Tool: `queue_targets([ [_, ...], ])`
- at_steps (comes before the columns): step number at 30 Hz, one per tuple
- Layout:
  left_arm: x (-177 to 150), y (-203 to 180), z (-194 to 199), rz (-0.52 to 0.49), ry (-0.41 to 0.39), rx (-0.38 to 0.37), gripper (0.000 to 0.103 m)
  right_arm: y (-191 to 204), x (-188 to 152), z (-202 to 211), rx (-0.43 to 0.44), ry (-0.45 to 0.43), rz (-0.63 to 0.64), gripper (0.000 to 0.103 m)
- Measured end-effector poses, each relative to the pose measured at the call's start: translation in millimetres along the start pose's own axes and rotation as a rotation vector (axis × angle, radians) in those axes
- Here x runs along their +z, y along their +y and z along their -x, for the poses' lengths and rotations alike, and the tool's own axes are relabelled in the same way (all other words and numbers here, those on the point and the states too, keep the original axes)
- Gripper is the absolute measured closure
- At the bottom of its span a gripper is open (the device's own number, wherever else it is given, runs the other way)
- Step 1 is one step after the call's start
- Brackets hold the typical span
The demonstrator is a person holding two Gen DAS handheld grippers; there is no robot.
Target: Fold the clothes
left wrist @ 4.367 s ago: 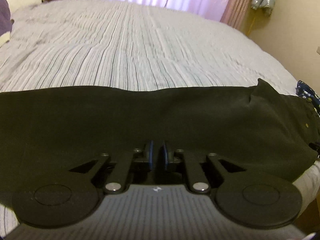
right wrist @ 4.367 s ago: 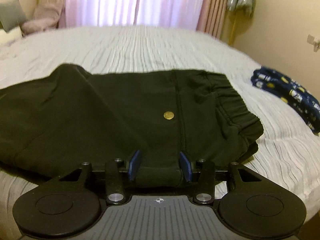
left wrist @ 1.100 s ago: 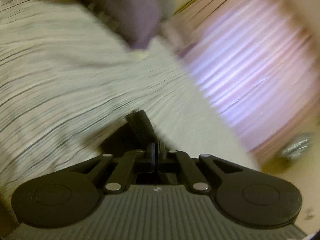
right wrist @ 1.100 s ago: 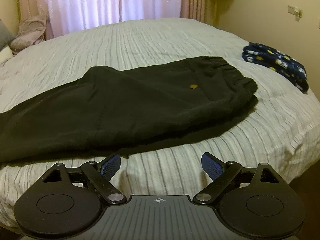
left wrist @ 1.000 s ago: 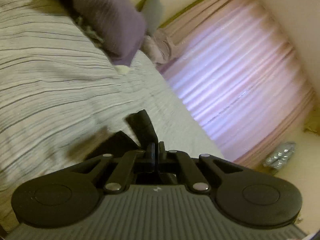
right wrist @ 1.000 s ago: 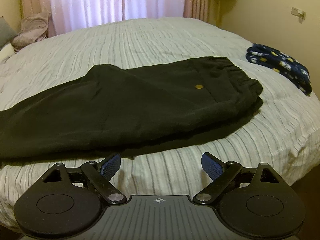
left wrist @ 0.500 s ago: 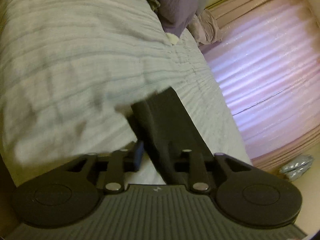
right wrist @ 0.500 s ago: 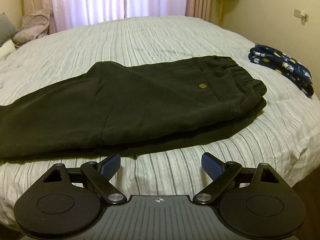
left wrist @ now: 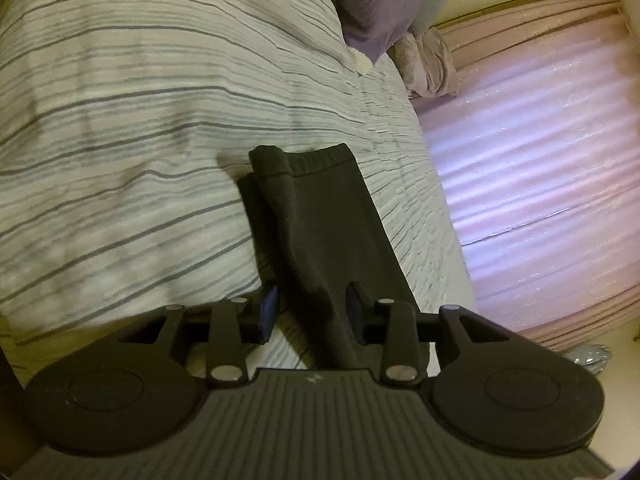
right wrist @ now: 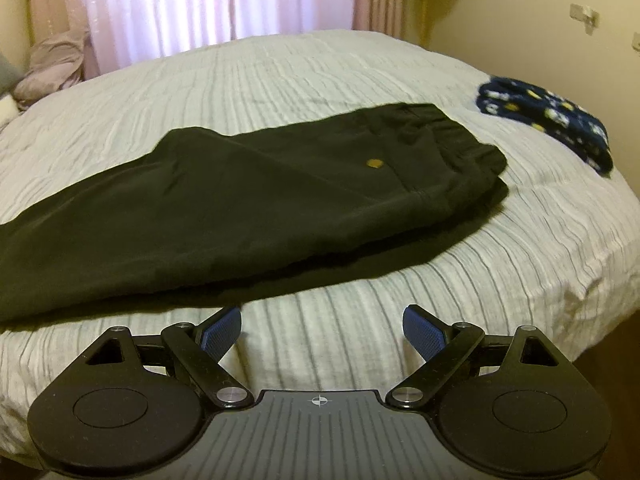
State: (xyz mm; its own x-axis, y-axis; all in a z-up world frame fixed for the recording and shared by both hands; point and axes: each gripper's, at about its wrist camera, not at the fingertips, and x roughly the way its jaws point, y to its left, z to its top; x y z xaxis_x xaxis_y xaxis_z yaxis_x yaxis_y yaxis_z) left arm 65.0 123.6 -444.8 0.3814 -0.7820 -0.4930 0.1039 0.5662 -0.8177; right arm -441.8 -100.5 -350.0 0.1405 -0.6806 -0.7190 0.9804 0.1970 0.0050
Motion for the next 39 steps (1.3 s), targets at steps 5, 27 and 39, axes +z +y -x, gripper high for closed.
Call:
queue_targets([
  [5,-1.9,-38.0,3.9,-0.229,-0.039,0.060,0.096,-11.3,-0.5,-0.4,-0.005,0.003,-0.020,0.012],
  [27,-282.2,-203.9,-25.1,-1.302,0.404,-0.242,0.081,-68.3,21.2,25.2,0.215,-0.174,-0.343,0.012],
  [39,-170.5,-160.6,21.1,-0.967,0.368,-0.216,0.080,9.1,49.8,-45.0,0.749,0.192,-0.721,0.038],
])
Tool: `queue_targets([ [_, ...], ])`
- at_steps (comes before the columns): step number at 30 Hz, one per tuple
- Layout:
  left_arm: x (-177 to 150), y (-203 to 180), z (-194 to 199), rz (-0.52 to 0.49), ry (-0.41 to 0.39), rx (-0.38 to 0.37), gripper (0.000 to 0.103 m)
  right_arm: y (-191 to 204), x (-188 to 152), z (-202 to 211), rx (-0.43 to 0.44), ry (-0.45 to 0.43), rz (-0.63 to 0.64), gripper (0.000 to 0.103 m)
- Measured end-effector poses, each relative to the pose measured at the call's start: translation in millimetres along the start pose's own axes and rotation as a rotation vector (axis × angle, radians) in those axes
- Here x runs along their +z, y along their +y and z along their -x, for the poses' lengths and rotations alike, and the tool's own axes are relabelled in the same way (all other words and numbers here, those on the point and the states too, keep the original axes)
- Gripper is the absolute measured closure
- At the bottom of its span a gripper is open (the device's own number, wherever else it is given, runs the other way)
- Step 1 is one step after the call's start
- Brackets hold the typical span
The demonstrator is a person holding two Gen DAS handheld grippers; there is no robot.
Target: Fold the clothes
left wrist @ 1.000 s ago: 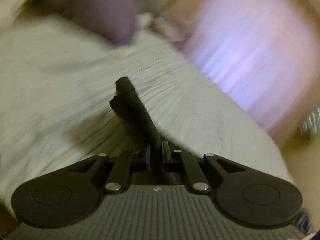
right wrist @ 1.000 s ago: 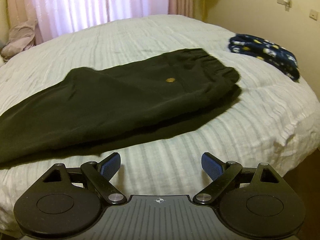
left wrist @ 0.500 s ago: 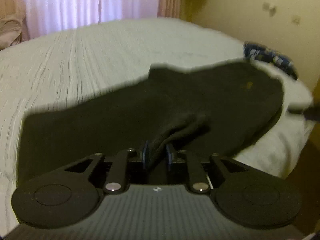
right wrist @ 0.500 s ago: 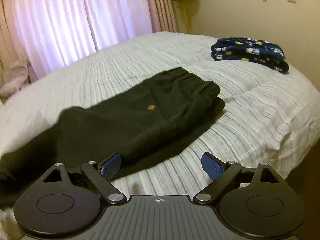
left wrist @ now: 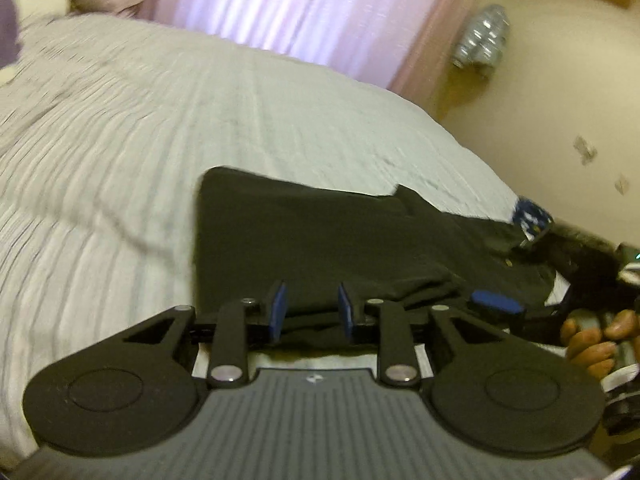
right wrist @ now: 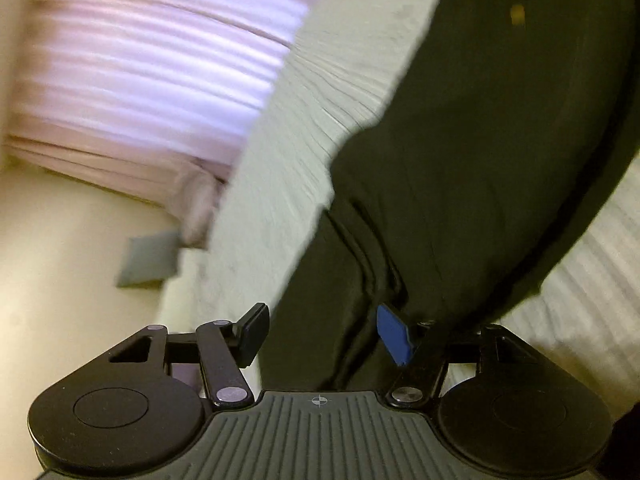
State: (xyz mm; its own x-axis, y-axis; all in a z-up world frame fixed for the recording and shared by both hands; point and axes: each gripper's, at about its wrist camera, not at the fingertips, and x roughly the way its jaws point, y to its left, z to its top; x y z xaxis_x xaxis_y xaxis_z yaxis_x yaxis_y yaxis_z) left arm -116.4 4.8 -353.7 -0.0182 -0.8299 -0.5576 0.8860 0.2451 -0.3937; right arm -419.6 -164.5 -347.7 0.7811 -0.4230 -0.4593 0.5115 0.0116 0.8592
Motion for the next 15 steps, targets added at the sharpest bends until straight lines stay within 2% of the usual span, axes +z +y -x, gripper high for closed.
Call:
queue_targets([
  [1,-1.4,6.8,2.7,0.022,-0.002,0.001,0.080,1.9,0.1,-6.5,-0.048,0.004,-0.004,0.038],
  [6,-5.1,30.8,10.5,0.080,0.001,0.004,0.080,15.0,-1.5,-27.9,-0.128,-0.007,0.016,0.038],
  [10,-3.7,39.2,8.8,0.114,-0.007,-0.017,0.080,24.2,-4.6,-53.5,-0.204,-0.038,0.103,0.040],
  [11,-3.5,40.0,8.0,0.122,-0.010,-0.022,0.080,24.9,-8.2,-50.3,-0.189,-0.056,0.128,0.045],
  [12,-3.3,40.8,7.2,0.130,-0.014,-0.027,0.080,25.6,-11.9,-47.1,-0.174,-0.075,0.153,0.060],
  [14,-2.3,43.4,6.7,0.149,-0.021,-0.031,0.080,26.9,-19.3,-40.8,-0.145,-0.112,0.203,0.075],
  [15,-1.7,44.6,6.5,0.159,-0.025,-0.033,0.080,27.5,-23.0,-37.7,-0.130,-0.131,0.228,0.086],
])
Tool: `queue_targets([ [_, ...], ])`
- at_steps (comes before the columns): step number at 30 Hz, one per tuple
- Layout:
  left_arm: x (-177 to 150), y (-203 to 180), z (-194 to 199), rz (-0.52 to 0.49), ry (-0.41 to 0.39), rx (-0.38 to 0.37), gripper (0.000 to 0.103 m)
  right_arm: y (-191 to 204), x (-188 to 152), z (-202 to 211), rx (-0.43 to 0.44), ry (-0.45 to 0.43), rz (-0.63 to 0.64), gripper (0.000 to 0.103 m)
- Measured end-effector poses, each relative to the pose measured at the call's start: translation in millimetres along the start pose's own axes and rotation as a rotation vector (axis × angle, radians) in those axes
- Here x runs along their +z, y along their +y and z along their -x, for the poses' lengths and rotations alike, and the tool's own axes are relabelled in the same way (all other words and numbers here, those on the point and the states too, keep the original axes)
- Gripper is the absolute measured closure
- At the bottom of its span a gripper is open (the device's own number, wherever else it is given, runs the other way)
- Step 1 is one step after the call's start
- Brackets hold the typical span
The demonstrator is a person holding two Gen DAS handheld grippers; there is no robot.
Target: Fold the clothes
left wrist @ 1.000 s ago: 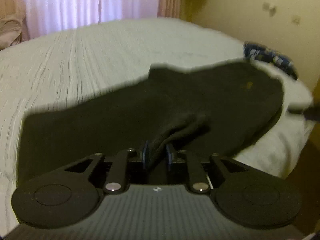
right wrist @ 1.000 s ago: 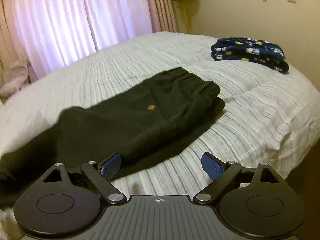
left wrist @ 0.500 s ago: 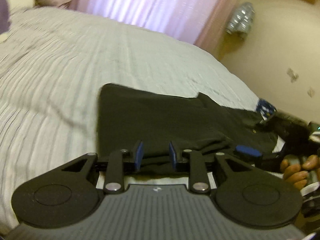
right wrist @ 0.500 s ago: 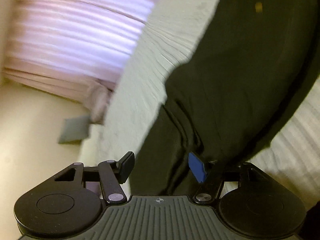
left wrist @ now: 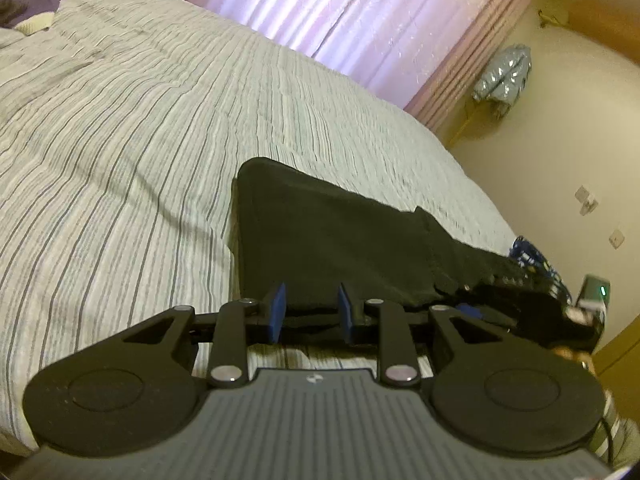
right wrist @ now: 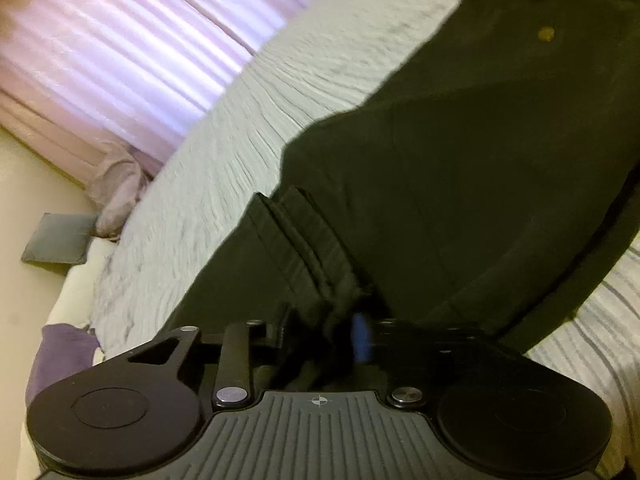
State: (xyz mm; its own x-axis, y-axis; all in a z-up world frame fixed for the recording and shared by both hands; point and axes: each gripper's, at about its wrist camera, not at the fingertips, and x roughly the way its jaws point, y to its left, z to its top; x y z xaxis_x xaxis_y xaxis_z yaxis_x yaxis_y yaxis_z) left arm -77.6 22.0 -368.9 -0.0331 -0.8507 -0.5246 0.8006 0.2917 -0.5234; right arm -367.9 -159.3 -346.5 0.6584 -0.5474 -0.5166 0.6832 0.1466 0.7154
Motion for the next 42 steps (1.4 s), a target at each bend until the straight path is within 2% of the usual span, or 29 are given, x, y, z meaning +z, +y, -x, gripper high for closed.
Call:
queue_targets([
  [3,5.7,-0.5,1.1,0.010,-0.012,-0.018,0.081,3.1,-9.1,11.3,0.042,-0.065,0.069,0.091],
  [7,12.0,-6.4,2.9,-0.003,-0.033,-0.031,0.081,28.8,-12.2,44.4,0.078,-0.178,0.226,0.091],
  [12,11.2,-12.1,-2.9,-0.022,-0.010,-0.021,0.083,-13.4,-18.4,22.9,-0.095,-0.073,0.115,0.091],
  [14,12.7,-14.2,-2.7,-0.045,-0.012,-0.021,0.086,-27.0,-24.4,15.3,-0.106,-0.046,0.082,0.091],
  [17,20.3,-15.9,-0.1,-0.069,-0.027,-0.014,0.088,-16.3,-24.6,11.6,-0.130,-0.058,0.148,0.091],
  [20,32.4,-20.6,3.2,-0.114,-0.049,-0.021,0.089,-4.1,-15.5,16.7,-0.098,-0.104,0.177,0.091],
  [21,35.8,-22.9,2.8,-0.130,-0.051,-0.024,0.089,-1.4,-14.6,14.7,-0.106,-0.096,0.195,0.091],
  [24,37.0,-25.9,-11.8,-0.158,-0.015,-0.018,0.089,-10.6,-17.8,-4.7,-0.176,0.000,0.238,0.090],
  [26,35.8,-23.8,-18.8,-0.158,0.006,-0.005,0.089,-14.3,-14.1,3.4,-0.173,0.002,0.283,0.087],
  [27,35.3,-22.8,-22.3,-0.157,0.016,0.001,0.090,-9.7,-12.7,5.2,-0.189,0.010,0.307,0.076],
  [28,34.7,-21.7,-25.8,-0.157,0.027,0.007,0.090,-2.7,-12.5,10.5,-0.225,-0.017,0.349,0.059],
  [30,35.7,-20.9,-29.7,-0.161,0.034,0.015,0.090,11.4,-12.1,21.1,-0.295,-0.072,0.431,0.045],
  [32,38.8,-21.9,-31.8,-0.175,0.030,0.011,0.090,25.4,-11.6,31.6,-0.364,-0.128,0.513,0.045],
  [33,40.5,-22.5,-34.2,-0.183,0.032,0.009,0.090,33.9,-10.2,32.5,-0.345,-0.151,0.538,0.045],
  [38,38.2,-27.7,-61.8,-0.247,0.077,0.040,0.089,58.7,-26.7,4.7,-0.215,-0.094,0.680,0.045],
  [42,23.3,-26.4,-90.3,-0.318,0.138,0.097,0.091,36.1,-43.1,-36.1,-0.297,-0.006,0.773,0.046],
])
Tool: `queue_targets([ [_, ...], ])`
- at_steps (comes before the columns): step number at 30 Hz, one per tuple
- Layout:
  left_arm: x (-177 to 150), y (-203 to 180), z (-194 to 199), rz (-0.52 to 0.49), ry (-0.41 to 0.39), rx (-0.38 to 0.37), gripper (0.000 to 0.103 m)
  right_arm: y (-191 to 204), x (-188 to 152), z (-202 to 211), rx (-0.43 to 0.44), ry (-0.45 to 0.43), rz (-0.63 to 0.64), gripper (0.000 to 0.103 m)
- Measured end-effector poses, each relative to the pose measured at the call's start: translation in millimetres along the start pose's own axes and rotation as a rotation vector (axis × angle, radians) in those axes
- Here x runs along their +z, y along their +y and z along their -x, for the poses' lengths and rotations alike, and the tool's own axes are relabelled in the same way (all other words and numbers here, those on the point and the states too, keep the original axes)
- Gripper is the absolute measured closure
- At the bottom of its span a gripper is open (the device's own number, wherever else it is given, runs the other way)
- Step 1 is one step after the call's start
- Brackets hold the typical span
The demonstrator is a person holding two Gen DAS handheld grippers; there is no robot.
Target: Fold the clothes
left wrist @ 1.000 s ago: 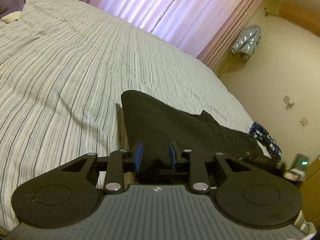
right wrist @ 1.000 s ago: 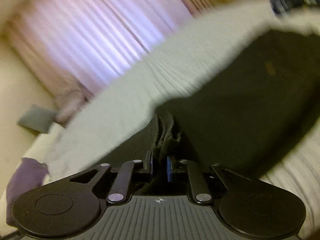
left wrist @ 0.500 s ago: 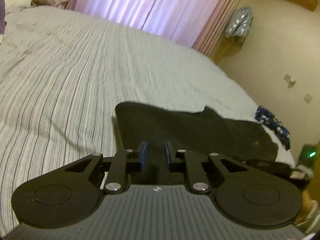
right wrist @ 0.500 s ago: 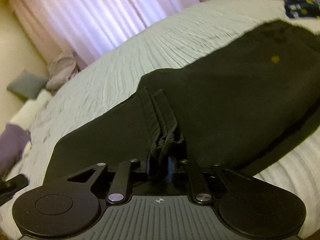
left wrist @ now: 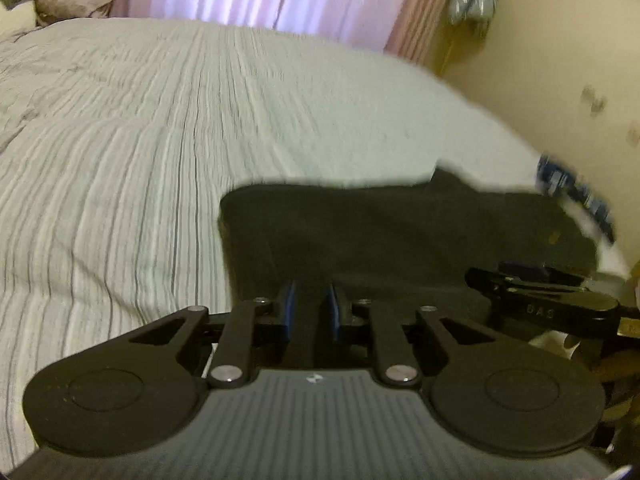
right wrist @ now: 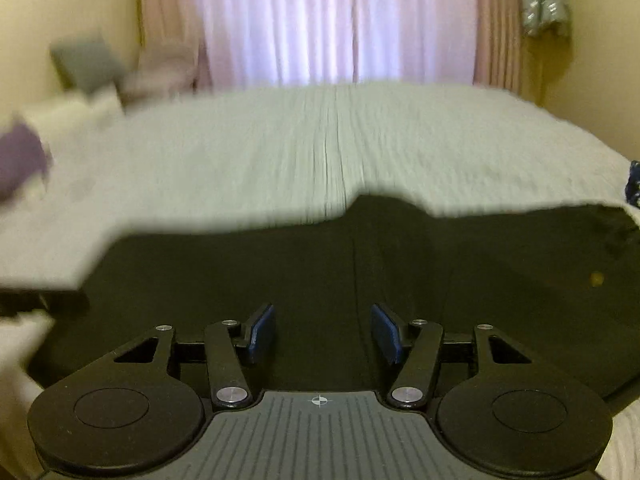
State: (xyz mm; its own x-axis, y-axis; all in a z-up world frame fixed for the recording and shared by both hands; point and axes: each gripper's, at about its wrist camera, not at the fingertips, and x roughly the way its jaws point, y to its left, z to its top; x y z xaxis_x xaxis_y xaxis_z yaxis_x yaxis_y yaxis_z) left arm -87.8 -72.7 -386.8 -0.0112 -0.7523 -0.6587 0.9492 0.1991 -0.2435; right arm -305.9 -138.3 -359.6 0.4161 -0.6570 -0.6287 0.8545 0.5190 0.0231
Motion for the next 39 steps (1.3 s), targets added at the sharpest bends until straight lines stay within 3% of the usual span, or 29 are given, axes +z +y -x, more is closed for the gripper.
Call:
queue_targets([
  [4,-7.5,0.2,-16.8,-0.033,0.004,0.040,0.091,0.7,-18.4,-19.8,-0.033,0.026,0.078,0.048],
  [11,25.9,5.7,-15.0,-0.041,-0.043,0.043,0.094,-18.3,13.0,0.2,0.003,0.062,0.043,0.051],
  [14,40.3,8.1,-14.2,-0.045,-0.063,0.045,0.094,-15.5,37.2,-5.9,0.014,-0.034,0.065,0.051],
  [18,55.2,11.9,-32.9,-0.051,-0.052,0.059,0.095,-10.9,55.5,-44.4,0.024,-0.027,0.085,0.061],
  [22,51.4,16.8,-64.7,-0.052,-0.022,0.076,0.095,-15.1,46.9,-73.6,0.000,0.020,0.101,0.063],
  [28,47.8,10.6,-68.0,-0.090,-0.017,0.110,0.095,-21.6,39.7,-90.6,0.004,0.048,0.080,0.063],
  [32,46.9,1.2,-26.4,-0.093,-0.075,0.146,0.097,-34.7,46.7,-57.6,0.033,0.003,0.001,0.063],
  [35,30.0,-8.9,13.7,-0.073,-0.123,0.115,0.097,-39.5,39.5,-9.1,0.044,-0.047,-0.029,0.063],
  [39,-2.1,-27.7,36.0,-0.058,-0.093,0.086,0.097,-27.2,12.2,33.5,0.059,-0.072,-0.014,0.063],
])
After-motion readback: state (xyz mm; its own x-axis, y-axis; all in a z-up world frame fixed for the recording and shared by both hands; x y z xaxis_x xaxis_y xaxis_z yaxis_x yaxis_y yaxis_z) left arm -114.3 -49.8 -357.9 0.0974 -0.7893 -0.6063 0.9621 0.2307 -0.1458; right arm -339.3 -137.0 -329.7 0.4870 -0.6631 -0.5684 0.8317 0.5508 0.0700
